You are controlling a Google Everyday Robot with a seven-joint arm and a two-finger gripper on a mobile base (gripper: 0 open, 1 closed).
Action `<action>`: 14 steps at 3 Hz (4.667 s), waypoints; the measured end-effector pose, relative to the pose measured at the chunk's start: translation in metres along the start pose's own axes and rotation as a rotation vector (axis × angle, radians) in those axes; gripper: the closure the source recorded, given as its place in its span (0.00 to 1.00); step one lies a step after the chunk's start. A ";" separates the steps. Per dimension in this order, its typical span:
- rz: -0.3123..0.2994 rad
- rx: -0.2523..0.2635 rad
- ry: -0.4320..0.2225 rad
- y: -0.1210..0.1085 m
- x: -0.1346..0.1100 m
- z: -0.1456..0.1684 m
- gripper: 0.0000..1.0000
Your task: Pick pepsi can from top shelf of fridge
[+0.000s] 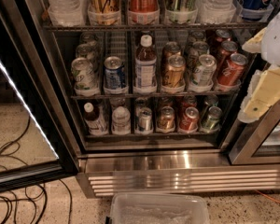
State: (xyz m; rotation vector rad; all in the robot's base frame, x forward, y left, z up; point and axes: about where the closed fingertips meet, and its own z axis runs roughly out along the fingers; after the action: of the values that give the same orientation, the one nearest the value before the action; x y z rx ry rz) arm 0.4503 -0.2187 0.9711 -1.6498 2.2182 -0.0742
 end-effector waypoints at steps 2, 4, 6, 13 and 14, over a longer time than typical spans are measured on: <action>0.162 0.101 -0.153 -0.016 0.008 0.013 0.00; 0.256 0.163 -0.160 -0.032 0.016 0.006 0.00; 0.524 0.420 -0.262 -0.065 0.029 -0.014 0.00; 0.700 0.763 -0.647 -0.138 0.019 -0.029 0.26; 0.671 0.786 -0.689 -0.150 0.004 -0.035 0.29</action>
Offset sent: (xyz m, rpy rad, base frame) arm 0.0027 -0.0069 -0.0185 0.1184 -0.0277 -0.0977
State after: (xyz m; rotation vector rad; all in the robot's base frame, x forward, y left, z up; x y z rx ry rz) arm 0.5755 -0.2752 1.0415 -0.3862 1.7286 -0.1452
